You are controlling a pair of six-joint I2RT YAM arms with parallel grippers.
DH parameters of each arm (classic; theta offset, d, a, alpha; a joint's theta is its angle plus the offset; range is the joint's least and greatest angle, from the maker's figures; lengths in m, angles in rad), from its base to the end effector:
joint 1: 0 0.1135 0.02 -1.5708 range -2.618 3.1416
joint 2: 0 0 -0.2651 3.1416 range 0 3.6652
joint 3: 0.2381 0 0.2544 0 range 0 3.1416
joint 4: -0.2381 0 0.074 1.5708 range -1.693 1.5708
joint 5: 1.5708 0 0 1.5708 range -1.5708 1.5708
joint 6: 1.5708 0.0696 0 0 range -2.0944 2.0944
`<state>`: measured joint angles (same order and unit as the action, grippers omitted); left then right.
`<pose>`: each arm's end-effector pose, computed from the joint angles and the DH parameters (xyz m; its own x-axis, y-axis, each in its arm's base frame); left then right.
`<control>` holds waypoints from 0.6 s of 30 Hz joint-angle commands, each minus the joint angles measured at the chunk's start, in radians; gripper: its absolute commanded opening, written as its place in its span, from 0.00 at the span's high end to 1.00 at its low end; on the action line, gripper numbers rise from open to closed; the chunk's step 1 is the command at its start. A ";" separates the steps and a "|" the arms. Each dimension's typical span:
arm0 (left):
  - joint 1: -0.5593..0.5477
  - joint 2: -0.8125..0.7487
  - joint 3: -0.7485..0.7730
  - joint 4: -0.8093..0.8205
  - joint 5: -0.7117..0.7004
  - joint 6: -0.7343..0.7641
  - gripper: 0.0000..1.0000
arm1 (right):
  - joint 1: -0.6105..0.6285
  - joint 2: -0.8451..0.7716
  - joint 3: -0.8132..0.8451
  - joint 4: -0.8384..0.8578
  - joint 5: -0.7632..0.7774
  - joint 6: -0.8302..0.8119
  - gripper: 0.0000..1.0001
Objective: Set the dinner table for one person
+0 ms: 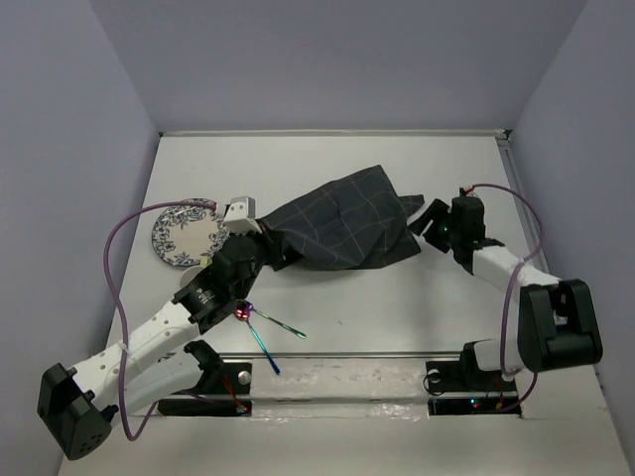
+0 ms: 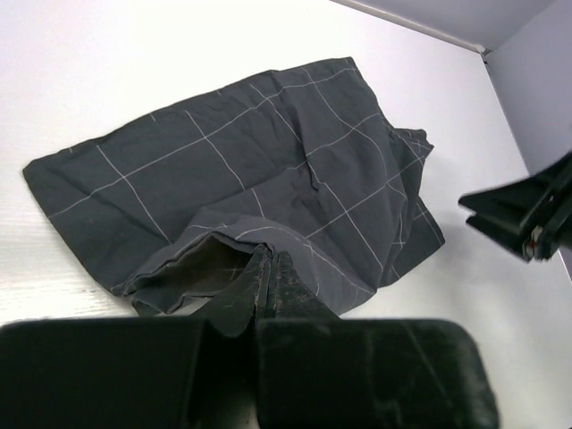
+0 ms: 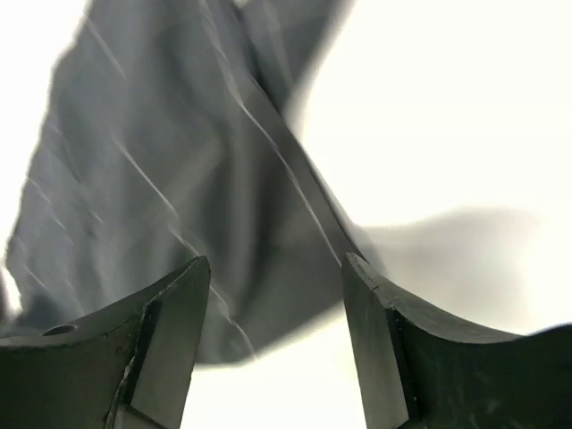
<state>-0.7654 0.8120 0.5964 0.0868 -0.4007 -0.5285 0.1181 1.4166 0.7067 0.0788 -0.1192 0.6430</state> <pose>0.1839 -0.1390 0.2939 -0.2610 -0.3931 -0.8817 0.2633 0.8497 -0.4568 0.3182 0.0461 0.1754 -0.5962 0.5288 -0.6041 0.1814 0.8217 0.5403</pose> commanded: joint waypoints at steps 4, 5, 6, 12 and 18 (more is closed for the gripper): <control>0.003 -0.034 -0.018 0.093 0.011 -0.013 1.00 | 0.012 -0.156 -0.213 -0.145 0.099 0.026 0.45; 0.005 -0.039 -0.018 0.099 0.019 -0.014 1.00 | 0.021 -0.160 -0.210 -0.154 0.105 0.026 0.45; 0.003 -0.039 -0.018 0.100 0.025 -0.014 1.00 | 0.022 -0.157 -0.205 -0.166 0.105 0.027 0.44; 0.002 -0.065 -0.038 0.097 0.042 -0.016 1.00 | 0.063 -0.049 -0.151 -0.157 0.145 0.044 0.44; 0.002 -0.096 -0.047 0.080 0.046 -0.019 1.00 | 0.123 0.051 -0.089 -0.175 0.275 0.075 0.61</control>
<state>-0.7647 0.7517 0.5526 0.1299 -0.3527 -0.5426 0.2012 1.4097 0.5953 -0.0383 0.0238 0.6941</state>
